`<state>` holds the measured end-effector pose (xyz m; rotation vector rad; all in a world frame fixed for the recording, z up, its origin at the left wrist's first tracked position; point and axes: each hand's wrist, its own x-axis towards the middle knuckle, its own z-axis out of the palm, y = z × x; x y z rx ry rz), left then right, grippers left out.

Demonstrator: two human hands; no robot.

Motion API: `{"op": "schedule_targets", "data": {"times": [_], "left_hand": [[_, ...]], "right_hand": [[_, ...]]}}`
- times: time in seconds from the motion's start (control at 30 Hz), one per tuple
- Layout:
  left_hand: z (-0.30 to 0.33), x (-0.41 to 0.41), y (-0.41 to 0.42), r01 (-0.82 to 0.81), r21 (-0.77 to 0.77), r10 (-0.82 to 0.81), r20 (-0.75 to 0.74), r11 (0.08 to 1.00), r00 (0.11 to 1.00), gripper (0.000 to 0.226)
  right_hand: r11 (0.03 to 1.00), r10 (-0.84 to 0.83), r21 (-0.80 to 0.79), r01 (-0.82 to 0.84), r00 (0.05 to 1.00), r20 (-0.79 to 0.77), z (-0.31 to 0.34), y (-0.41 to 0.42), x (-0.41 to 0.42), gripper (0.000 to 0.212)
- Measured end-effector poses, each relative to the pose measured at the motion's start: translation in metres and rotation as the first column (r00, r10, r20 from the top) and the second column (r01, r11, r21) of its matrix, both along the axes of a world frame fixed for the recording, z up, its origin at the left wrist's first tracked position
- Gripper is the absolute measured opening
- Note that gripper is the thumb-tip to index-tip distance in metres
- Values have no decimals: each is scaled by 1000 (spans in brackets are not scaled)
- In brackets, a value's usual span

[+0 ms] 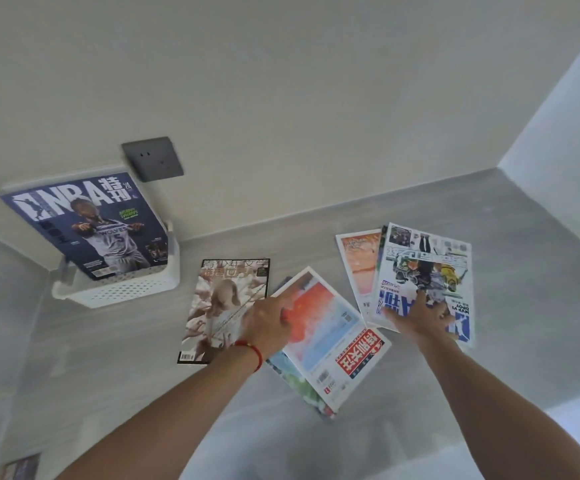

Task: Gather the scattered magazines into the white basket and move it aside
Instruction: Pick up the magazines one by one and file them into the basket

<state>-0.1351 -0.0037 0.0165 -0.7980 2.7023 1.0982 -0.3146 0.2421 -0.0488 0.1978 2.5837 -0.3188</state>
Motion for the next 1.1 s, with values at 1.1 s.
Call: {"op": "schedule_targets", "data": {"times": [1.1], "left_hand": [[-72, -45, 89, 374, -330, -268, 325, 866, 907, 66]], "right_hand": [[475, 830, -248, -844, 524, -194, -19, 93, 25, 49]]}}
